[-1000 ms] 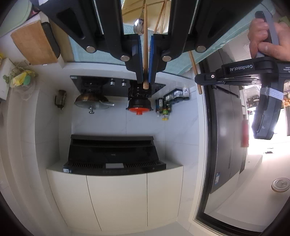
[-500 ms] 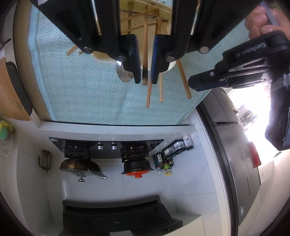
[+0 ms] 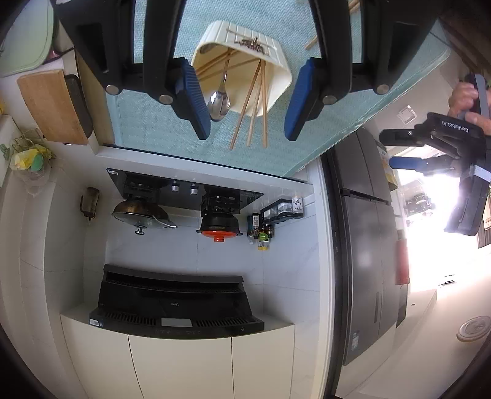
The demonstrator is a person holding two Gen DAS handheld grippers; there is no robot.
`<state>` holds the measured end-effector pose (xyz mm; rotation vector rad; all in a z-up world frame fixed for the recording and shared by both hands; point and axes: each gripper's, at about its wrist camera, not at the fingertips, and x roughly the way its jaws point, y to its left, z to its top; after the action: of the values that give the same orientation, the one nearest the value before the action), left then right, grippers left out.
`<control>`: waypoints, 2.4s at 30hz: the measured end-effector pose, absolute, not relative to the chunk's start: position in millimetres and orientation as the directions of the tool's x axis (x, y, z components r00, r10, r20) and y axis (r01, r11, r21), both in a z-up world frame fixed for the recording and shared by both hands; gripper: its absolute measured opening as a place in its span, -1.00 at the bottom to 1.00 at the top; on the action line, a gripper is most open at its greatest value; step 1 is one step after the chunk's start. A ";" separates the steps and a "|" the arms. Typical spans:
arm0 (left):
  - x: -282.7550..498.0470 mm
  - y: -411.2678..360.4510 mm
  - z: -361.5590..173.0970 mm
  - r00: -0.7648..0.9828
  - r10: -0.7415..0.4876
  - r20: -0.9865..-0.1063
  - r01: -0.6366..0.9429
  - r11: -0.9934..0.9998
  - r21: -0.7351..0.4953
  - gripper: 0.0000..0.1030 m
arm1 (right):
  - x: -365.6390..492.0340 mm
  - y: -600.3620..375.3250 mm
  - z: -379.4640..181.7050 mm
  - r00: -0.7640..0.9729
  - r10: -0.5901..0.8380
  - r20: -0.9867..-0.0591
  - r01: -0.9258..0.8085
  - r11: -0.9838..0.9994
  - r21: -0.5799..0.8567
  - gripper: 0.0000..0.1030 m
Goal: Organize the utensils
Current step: 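Move both grippers back to the last two chopsticks on the towel, then close the right gripper on one of the last chopsticks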
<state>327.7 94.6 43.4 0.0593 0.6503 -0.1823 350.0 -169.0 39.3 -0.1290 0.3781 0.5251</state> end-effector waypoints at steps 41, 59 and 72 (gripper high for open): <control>296.2 90.6 -197.4 0.588 -0.085 -0.804 -0.011 0.993 -0.114 0.87 | 212.0 -171.5 -181.0 0.663 0.358 -0.657 -0.406 0.910 0.086 0.00; 314.2 97.8 -212.6 0.578 -0.003 -0.816 -0.029 0.999 -0.025 0.78 | 222.1 -162.1 -180.6 0.646 0.358 -0.674 -0.420 0.904 0.078 0.00; 287.3 137.0 -207.4 0.570 -0.008 -0.821 -0.090 0.993 -0.073 0.79 | 274.5 -76.1 -201.2 0.494 0.469 -0.732 -0.561 0.816 0.143 0.00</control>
<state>287.3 137.0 -207.4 -0.1105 0.9630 0.0480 274.5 -76.1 -201.2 -0.1193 0.8491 0.6256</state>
